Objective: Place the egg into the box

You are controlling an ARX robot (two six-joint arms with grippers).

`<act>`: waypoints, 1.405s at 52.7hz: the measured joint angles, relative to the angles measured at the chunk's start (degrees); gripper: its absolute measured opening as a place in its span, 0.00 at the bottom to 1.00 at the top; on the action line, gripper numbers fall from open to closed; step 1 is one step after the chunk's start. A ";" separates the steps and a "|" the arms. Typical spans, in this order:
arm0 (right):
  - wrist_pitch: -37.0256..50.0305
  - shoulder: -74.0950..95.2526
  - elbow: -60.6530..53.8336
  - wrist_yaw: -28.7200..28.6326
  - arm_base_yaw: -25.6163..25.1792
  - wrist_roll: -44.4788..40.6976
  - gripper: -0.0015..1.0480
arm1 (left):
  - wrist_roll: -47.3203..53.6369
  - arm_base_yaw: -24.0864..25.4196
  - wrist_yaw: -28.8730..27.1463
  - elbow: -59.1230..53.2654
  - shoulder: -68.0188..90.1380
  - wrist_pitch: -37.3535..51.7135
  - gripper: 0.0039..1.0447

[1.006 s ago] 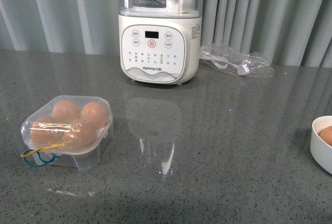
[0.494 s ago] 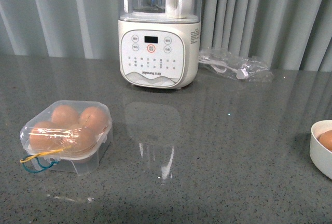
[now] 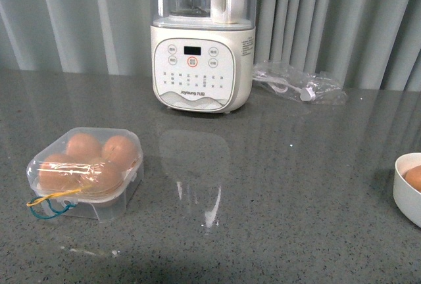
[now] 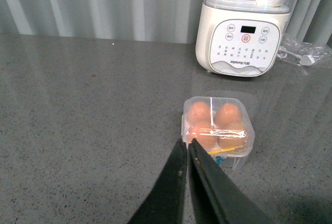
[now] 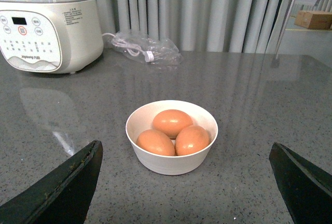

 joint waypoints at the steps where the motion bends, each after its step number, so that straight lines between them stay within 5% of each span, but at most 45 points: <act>1: 0.00 0.00 0.00 0.00 0.00 0.00 0.93 | -0.13 0.57 0.46 -0.44 -0.35 0.15 0.03; 7: 0.00 0.00 0.00 0.00 0.00 0.00 0.93 | 0.11 3.19 2.97 -2.47 -1.97 0.57 0.03; 12: 0.00 0.00 0.00 0.00 0.00 0.00 0.93 | 0.17 9.66 10.95 -4.02 -3.32 0.63 0.03; 17: 0.00 0.00 0.00 0.04 0.00 0.00 0.93 | 0.26 12.50 11.43 -5.75 -4.66 1.22 0.03; 60: 0.00 0.00 0.00 0.00 0.00 0.00 0.93 | 0.31 12.61 11.87 -11.08 -10.27 2.51 0.03; 74: 0.00 0.00 0.00 0.00 0.00 0.00 0.93 | 0.31 12.61 11.87 -11.08 -10.27 2.51 0.58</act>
